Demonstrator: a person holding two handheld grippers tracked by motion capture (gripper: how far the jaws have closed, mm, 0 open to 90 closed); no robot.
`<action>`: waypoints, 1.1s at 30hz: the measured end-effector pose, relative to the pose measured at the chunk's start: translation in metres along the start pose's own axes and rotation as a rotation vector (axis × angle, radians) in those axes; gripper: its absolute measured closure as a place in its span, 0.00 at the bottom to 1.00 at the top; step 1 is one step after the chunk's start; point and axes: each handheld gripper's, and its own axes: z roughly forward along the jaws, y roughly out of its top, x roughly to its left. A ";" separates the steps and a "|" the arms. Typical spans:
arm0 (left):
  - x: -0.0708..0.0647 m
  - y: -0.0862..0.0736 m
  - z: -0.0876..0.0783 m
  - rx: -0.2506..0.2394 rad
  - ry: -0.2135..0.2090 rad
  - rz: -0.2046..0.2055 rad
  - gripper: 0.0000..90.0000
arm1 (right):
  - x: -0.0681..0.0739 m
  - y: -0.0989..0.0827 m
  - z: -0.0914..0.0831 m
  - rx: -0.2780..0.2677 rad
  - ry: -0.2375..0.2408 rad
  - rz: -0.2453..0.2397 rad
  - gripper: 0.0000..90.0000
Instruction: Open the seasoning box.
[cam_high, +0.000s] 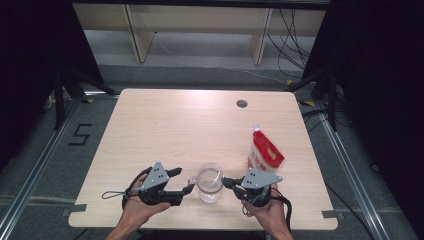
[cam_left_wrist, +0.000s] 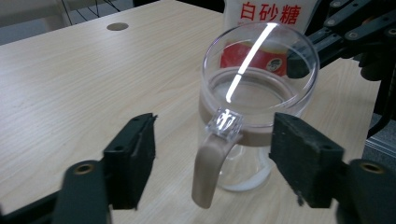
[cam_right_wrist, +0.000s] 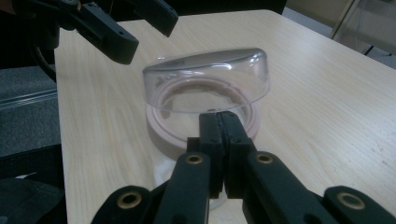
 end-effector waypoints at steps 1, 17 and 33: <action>0.006 -0.005 -0.003 0.011 -0.003 0.004 0.28 | 0.002 0.001 0.001 -0.004 -0.002 0.008 1.00; 0.018 -0.047 -0.025 0.074 0.016 -0.034 0.17 | 0.014 0.021 0.006 -0.050 0.011 -0.046 1.00; 0.016 -0.055 -0.030 0.091 0.038 0.006 0.17 | 0.026 0.035 0.020 -0.058 0.042 -0.079 1.00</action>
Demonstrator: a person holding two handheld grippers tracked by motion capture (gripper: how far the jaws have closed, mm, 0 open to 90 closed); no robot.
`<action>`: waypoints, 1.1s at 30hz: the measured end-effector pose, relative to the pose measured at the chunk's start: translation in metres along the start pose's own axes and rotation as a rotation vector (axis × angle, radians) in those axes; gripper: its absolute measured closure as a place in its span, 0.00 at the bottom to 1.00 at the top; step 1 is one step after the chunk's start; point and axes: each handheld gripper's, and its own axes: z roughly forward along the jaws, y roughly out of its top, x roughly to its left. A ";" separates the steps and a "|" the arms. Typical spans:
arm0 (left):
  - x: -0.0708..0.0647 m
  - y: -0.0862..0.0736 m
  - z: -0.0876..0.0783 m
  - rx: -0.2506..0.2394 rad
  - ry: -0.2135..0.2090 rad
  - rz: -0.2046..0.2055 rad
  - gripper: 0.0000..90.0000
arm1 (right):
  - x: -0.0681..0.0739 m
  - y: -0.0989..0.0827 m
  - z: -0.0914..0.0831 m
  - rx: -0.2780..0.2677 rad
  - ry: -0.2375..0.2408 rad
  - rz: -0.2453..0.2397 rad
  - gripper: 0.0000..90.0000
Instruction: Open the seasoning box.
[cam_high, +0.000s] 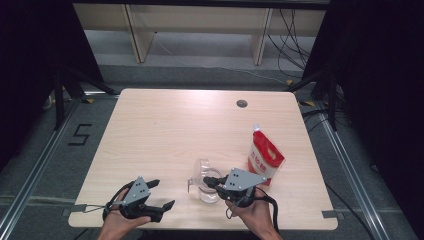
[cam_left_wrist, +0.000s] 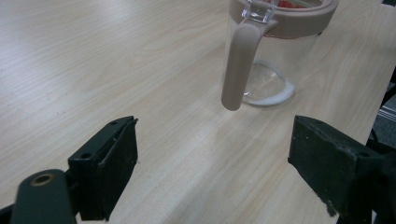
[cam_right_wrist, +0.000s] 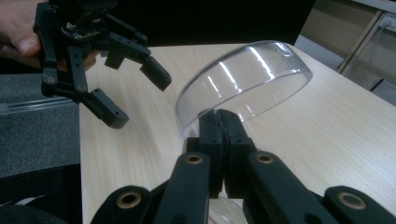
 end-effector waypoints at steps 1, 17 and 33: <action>0.000 0.000 0.000 0.000 0.000 0.000 0.17 | 0.000 0.001 0.001 -0.009 -0.005 -0.020 1.00; -0.002 -0.001 0.003 -0.003 -0.016 -0.020 0.17 | 0.007 0.007 0.011 -0.004 0.026 -0.012 0.98; 0.001 0.002 -0.001 -0.020 0.001 -0.045 0.17 | -0.017 -0.021 -0.017 -0.011 -0.100 0.072 0.72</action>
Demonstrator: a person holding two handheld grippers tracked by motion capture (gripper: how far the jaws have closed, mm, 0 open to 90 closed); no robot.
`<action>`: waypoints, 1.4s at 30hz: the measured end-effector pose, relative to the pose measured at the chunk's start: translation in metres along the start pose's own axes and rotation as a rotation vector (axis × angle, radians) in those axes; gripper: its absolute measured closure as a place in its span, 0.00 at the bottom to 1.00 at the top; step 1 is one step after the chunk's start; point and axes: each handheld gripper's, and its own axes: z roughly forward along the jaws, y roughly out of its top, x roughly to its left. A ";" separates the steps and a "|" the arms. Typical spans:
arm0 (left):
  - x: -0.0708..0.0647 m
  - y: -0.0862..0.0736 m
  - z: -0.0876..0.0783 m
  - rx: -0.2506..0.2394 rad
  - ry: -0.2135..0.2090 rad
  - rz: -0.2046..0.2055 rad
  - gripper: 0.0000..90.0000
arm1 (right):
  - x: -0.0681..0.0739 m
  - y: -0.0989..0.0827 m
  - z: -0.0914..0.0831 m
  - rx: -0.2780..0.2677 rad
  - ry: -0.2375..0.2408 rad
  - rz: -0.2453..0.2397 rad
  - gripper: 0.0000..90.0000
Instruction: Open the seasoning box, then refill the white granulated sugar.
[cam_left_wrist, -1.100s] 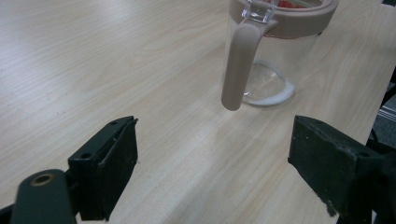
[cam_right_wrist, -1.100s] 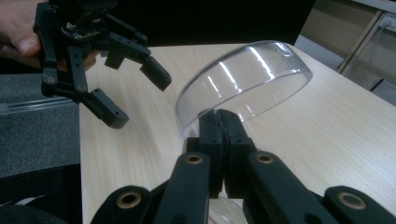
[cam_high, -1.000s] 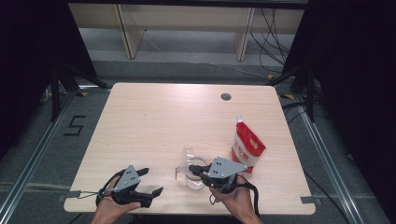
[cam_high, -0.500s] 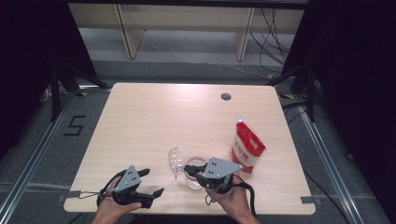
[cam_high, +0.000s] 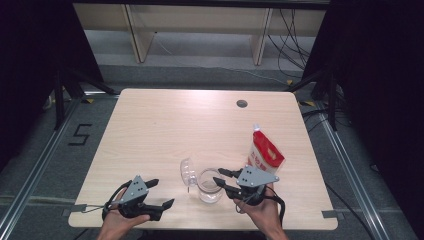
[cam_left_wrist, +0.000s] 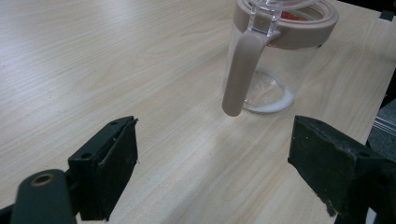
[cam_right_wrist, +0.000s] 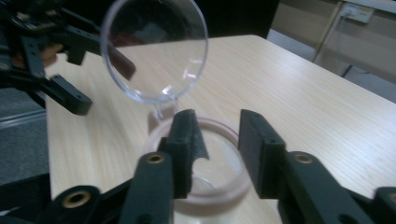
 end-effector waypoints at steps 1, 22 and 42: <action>0.000 0.000 0.001 0.001 -0.009 0.006 0.17 | -0.002 -0.002 -0.001 -0.008 -0.007 -0.009 0.70; -0.001 0.001 0.001 -0.004 0.001 0.024 0.17 | -0.016 -0.027 -0.021 -0.001 -0.068 0.088 0.46; -0.001 0.002 0.001 -0.005 0.001 0.037 0.17 | -0.019 -0.051 -0.050 0.030 -0.113 0.145 0.41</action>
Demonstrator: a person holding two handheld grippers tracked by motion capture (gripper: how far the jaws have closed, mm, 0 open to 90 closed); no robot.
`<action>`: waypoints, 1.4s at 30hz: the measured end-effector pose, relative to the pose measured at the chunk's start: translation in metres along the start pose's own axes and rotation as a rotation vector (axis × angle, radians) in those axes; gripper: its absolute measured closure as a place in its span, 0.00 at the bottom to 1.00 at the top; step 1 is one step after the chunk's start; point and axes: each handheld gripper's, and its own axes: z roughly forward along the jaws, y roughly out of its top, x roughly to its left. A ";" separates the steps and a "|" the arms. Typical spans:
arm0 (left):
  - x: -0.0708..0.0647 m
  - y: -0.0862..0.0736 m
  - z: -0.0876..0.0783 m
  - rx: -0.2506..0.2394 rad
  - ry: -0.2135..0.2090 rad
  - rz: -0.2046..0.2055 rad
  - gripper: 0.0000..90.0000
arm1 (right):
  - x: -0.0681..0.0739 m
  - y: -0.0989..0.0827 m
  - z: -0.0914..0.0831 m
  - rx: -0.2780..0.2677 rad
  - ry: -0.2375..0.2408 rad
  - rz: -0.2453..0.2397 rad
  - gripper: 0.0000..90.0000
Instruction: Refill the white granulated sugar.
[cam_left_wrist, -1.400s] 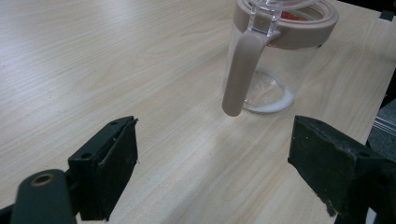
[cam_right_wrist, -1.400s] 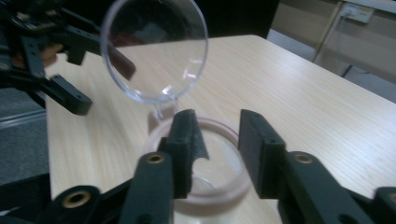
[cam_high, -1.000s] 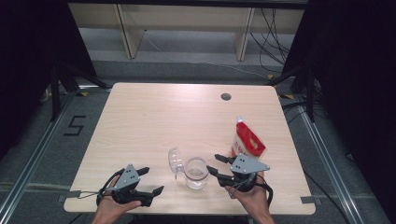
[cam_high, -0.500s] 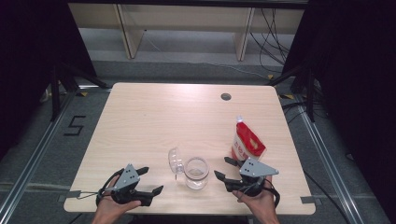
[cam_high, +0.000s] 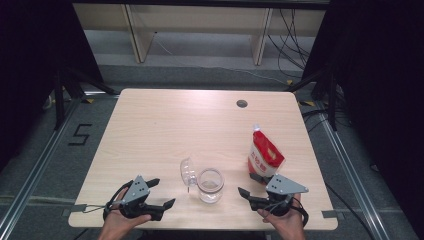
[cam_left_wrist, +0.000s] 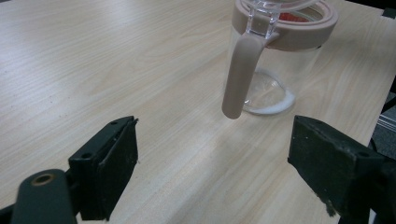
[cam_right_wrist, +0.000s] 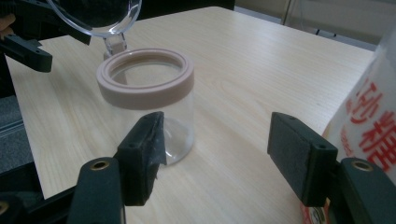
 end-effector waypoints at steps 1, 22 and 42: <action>0.000 0.000 0.000 0.000 0.000 -0.001 0.17 | 0.002 -0.001 -0.002 0.009 0.008 0.028 0.41; -0.001 -0.002 0.000 -0.002 0.000 -0.006 0.17 | -0.010 -0.031 -0.046 0.077 -0.123 0.078 0.41; 0.001 -0.002 -0.001 -0.002 0.010 -0.010 0.17 | -0.035 -0.031 -0.027 0.004 -0.221 0.112 0.32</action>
